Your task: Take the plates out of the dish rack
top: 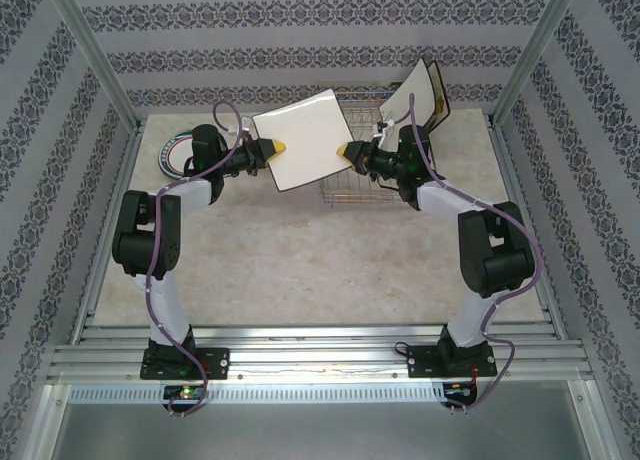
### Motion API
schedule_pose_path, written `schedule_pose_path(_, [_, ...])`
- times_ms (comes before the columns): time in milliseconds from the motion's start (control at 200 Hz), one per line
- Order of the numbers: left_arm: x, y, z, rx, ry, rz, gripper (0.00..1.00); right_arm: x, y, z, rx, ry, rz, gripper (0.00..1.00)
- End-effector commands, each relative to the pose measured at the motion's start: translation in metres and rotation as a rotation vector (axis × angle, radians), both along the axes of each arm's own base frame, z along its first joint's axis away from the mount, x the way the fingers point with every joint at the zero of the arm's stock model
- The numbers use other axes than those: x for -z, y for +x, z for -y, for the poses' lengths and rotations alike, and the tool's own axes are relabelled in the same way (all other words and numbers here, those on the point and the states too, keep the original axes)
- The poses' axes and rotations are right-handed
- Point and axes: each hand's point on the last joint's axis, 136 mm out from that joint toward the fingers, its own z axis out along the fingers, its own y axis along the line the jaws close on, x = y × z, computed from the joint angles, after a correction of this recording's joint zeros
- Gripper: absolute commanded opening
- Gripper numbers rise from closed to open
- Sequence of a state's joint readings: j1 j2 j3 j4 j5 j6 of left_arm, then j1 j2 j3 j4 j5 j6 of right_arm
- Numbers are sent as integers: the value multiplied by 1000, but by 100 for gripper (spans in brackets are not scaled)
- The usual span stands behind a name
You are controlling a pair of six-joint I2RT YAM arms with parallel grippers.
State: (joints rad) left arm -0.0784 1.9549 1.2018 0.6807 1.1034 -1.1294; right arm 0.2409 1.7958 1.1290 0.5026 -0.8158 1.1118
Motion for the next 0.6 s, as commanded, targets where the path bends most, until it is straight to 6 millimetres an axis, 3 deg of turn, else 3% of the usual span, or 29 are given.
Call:
schedule_pose_path(0, [-15, -13, 6, 54, 30, 88, 0, -64, 1, -13, -51, 57, 219, 0])
schedule_pose_path(195, [-6, -22, -2, 34, 186, 78, 0, -49, 7, -8, -28, -24, 182, 0])
schedule_pose_path(300, [-9, -27, -4, 35, 225, 87, 0, -41, 11, -5, -20, -104, 158, 7])
schedule_pose_path(450, [-11, -23, -16, -47, 268, 72, 0, -39, 16, 0, -6, -212, 142, 29])
schedule_pose_path(535, [-15, -22, -21, -82, 276, 72, 0, -40, 19, 4, 4, -269, 140, 49])
schedule_pose_path(595, [-20, -22, -24, -107, 277, 84, 0, -42, 22, 6, 9, -304, 140, 55])
